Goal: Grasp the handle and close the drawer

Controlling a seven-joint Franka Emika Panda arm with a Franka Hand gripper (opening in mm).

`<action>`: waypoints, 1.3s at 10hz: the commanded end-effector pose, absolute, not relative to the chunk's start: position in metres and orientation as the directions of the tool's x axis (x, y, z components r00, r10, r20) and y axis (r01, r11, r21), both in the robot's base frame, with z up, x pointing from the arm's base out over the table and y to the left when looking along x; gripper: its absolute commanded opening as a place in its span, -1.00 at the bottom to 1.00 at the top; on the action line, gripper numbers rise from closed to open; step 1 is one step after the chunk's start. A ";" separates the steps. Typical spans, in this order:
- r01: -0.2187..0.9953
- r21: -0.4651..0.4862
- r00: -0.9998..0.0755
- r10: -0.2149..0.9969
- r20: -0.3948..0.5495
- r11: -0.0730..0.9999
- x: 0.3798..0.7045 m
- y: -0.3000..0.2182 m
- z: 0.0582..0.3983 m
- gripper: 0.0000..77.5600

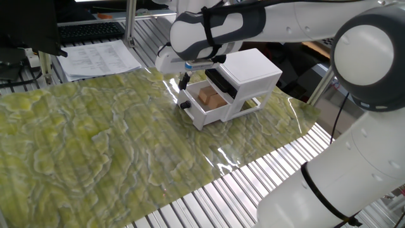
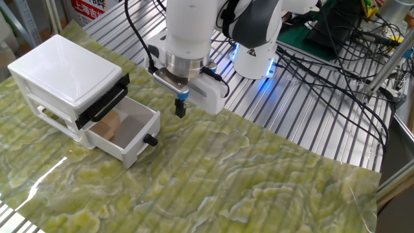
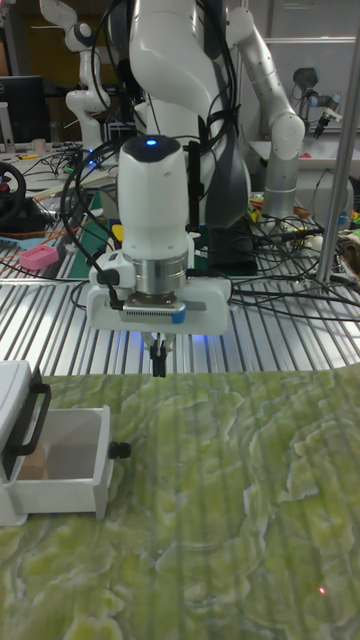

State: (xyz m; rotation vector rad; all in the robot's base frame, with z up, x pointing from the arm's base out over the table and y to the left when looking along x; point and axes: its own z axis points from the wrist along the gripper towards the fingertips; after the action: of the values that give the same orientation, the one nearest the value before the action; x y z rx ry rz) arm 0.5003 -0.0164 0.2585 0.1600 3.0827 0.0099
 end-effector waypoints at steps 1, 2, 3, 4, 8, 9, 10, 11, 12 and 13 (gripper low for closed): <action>0.083 -0.027 -0.994 0.080 -0.076 0.996 0.503 -0.027 0.255 -1.00; 0.077 -0.026 -0.995 0.075 -0.070 0.997 0.503 -0.027 0.255 -1.00; 0.069 -0.025 -0.996 0.067 -0.064 0.997 0.503 -0.027 0.254 -1.00; 0.069 -0.025 -0.996 0.067 -0.064 0.997 0.503 -0.027 0.254 -1.00; 0.064 -0.027 -0.996 0.062 -0.067 0.998 0.502 -0.027 0.254 -1.00; 0.064 -0.027 -0.996 0.062 -0.068 0.998 0.502 -0.027 0.254 -1.00; 0.063 -0.027 -0.996 0.062 -0.068 0.998 0.502 -0.027 0.254 -1.00; 0.063 -0.027 -0.996 0.061 -0.067 0.998 0.502 -0.027 0.254 -1.00; 0.063 -0.027 -0.996 0.061 -0.067 0.998 0.502 -0.027 0.254 -1.00; 0.063 -0.026 -0.996 0.061 -0.067 0.998 0.502 -0.027 0.253 -1.00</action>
State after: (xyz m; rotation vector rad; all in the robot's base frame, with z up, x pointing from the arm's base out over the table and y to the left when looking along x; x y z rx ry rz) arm 0.5016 -0.0265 0.2524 0.0967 3.0762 -0.0438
